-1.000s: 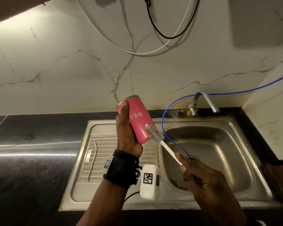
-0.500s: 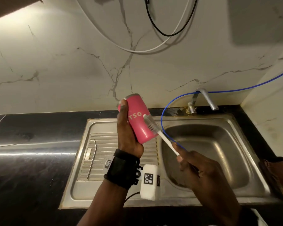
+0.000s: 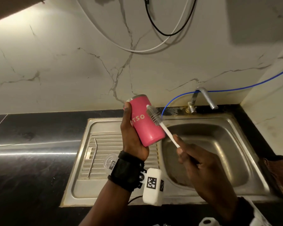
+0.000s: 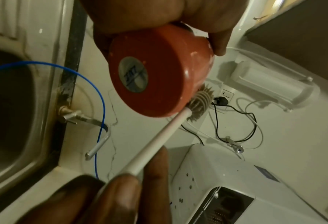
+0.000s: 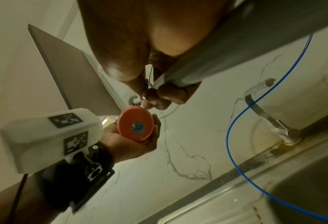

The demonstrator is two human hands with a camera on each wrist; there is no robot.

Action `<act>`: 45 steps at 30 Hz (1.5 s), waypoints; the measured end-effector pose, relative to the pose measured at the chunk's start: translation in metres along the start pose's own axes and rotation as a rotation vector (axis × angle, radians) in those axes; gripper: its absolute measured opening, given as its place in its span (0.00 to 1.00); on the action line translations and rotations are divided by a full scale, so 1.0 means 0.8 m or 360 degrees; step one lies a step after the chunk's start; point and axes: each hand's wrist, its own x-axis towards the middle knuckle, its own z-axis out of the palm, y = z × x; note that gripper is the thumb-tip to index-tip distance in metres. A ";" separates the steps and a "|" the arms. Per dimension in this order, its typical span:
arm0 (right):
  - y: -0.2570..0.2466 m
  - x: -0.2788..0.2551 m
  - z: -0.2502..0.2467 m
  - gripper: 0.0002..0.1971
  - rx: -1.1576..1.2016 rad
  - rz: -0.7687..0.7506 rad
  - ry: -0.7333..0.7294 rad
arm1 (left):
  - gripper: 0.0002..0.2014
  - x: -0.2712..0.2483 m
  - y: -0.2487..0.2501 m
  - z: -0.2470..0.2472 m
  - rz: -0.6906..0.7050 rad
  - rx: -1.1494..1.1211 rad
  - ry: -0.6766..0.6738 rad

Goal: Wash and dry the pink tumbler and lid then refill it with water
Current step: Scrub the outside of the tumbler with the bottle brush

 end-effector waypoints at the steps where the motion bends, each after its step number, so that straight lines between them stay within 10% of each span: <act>1: -0.003 0.003 0.001 0.26 0.0008 0.0005 0.0016 | 0.33 0.000 0.000 0.001 0.0007 -0.0014 -0.0010; 45: -0.030 0.002 0.005 0.26 -0.0193 -0.0159 0.0028 | 0.50 0.030 -0.005 -0.022 0.0313 0.0456 0.0131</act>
